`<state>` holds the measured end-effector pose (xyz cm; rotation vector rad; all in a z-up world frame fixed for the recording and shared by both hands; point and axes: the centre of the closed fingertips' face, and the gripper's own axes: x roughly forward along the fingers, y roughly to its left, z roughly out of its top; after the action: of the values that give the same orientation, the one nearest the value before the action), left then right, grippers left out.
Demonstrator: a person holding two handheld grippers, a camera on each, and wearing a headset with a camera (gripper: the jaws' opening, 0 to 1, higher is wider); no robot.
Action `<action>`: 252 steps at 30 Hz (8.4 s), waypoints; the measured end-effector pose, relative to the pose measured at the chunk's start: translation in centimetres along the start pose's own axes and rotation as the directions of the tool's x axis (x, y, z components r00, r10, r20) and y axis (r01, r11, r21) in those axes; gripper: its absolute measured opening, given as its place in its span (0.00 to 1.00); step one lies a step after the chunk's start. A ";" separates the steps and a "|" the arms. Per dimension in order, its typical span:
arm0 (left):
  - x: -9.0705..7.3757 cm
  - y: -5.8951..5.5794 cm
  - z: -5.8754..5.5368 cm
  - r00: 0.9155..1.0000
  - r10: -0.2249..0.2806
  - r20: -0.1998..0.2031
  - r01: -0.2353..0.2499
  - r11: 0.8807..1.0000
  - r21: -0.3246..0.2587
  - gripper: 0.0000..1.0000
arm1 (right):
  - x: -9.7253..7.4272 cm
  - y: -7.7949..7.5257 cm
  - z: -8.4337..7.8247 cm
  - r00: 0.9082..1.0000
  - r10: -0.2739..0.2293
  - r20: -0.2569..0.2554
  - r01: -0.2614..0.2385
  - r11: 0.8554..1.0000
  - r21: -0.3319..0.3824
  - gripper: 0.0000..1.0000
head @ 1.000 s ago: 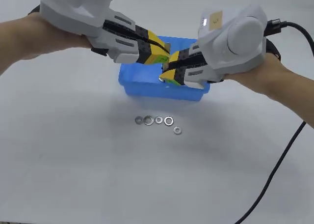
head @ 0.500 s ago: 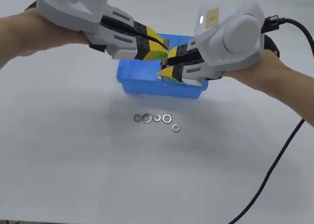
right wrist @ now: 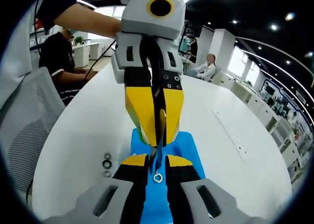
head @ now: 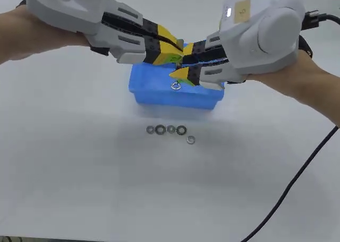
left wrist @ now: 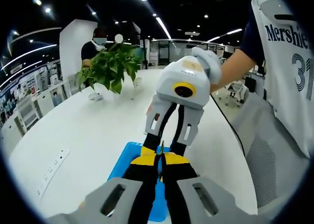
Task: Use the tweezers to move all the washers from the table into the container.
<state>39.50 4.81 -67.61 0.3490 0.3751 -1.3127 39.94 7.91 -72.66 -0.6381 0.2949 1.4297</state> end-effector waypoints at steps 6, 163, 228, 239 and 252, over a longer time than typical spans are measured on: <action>-0.9 -2.5 2.0 1.000 -0.017 0.018 0.016 0.998 0.056 0.06 | -2.1 1.9 1.7 0.999 0.013 0.035 -0.013 1.000 0.004 0.12; 1.7 -0.2 1.3 0.992 -0.086 -0.088 0.099 0.983 0.156 0.06 | -1.2 -0.4 -1.0 1.000 -0.013 -0.026 0.013 1.000 0.017 0.10; -0.1 -2.3 2.9 0.996 -0.042 -0.083 0.056 0.983 0.176 0.06 | -2.8 0.9 2.0 0.999 -0.033 0.030 0.032 0.999 0.023 0.11; -1.7 -6.1 3.2 0.997 -0.030 -0.075 0.042 0.985 0.170 0.06 | -3.5 4.7 3.2 0.999 -0.004 0.034 0.004 1.000 -0.016 0.11; -1.9 -8.7 1.6 0.997 -0.003 -0.081 0.013 0.993 0.118 0.06 | -3.3 8.2 3.0 0.999 0.019 0.030 -0.020 1.000 0.024 0.11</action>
<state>30.72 3.77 -65.62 0.5020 0.3677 -1.3344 30.94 7.00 -70.35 -0.5953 0.2958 1.4506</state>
